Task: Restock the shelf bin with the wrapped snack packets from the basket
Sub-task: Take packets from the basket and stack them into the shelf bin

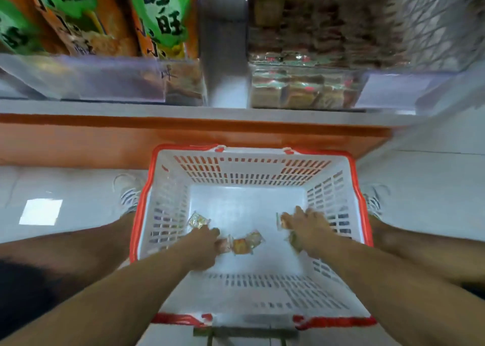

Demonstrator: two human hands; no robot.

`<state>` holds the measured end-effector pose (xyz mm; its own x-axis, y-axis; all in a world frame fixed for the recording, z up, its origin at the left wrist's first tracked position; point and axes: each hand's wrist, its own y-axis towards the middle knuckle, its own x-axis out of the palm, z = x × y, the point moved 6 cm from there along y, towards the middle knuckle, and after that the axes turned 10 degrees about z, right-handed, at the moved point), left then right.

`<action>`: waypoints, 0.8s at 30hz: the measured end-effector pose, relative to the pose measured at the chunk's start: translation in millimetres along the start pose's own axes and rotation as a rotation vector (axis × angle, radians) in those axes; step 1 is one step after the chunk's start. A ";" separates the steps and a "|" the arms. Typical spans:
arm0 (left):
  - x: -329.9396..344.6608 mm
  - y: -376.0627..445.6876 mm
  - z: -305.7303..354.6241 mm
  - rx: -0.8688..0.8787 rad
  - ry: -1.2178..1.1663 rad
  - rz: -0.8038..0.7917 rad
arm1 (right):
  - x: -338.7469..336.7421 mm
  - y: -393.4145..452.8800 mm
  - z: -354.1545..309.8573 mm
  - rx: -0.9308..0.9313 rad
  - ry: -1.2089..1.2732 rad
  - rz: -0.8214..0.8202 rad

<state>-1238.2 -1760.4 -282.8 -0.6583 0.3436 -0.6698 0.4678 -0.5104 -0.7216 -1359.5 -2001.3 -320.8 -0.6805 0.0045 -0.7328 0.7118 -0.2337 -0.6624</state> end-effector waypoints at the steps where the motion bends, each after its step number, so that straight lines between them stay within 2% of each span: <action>1: 8.4 7.2 0.9 0.000 -0.024 0.009 | 7.7 6.0 -0.8 -0.011 -0.047 0.003; 6: 38.5 41.7 26.2 0.029 -0.066 0.057 | 30.1 17.7 -14.0 -0.045 -0.080 0.146; 9: 49.1 57.2 42.2 0.019 -0.037 0.081 | 30.8 22.9 -23.5 -0.085 -0.024 0.149; 12: 54.0 64.7 51.6 -0.023 -0.037 0.139 | 33.3 24.5 -40.9 -0.094 0.218 0.134; 14: 60.0 66.4 59.3 -0.020 -0.097 0.151 | 33.9 21.9 -51.0 0.010 0.543 0.151; 16: 65.2 66.2 65.5 -0.021 -0.171 0.153 | 32.9 20.3 -65.4 0.083 0.763 0.204; 21: 69.9 71.3 60.1 -0.037 -0.411 0.135 | 32.1 22.3 -93.5 0.125 0.958 0.191; 24: 64.9 77.5 51.4 -0.168 -0.673 0.096 | 32.9 27.3 -85.6 0.182 1.105 0.096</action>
<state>-1275.0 -1818.1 -373.2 -0.8060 -0.2874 -0.5175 0.5917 -0.3665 -0.7181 -1347.5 -1924.3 -376.4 -0.0321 0.8176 -0.5749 0.6554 -0.4170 -0.6297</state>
